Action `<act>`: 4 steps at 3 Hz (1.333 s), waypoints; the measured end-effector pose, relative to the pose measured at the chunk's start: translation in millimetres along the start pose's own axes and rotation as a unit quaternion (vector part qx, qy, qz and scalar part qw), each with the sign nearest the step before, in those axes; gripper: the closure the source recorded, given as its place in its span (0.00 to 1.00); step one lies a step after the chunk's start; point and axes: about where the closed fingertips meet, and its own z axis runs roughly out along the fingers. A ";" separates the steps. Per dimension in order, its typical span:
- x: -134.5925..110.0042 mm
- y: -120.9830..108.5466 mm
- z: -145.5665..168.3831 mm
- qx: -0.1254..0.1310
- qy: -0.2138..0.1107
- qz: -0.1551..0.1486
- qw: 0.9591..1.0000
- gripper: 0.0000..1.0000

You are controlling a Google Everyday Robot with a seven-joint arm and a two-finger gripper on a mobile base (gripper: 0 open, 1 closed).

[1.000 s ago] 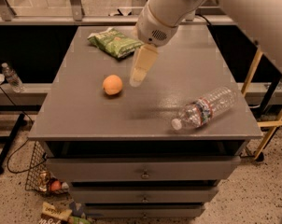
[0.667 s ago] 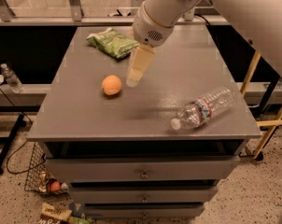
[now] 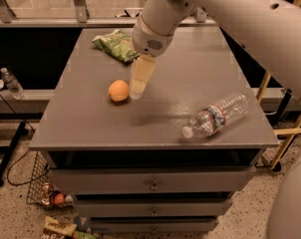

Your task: Pick orange

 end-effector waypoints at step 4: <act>-19.1 -2.0 57.1 -0.065 0.028 -0.051 0.996 0.19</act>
Offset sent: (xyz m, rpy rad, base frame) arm 0.0071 0.0332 -0.0362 -0.1120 0.0662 0.0897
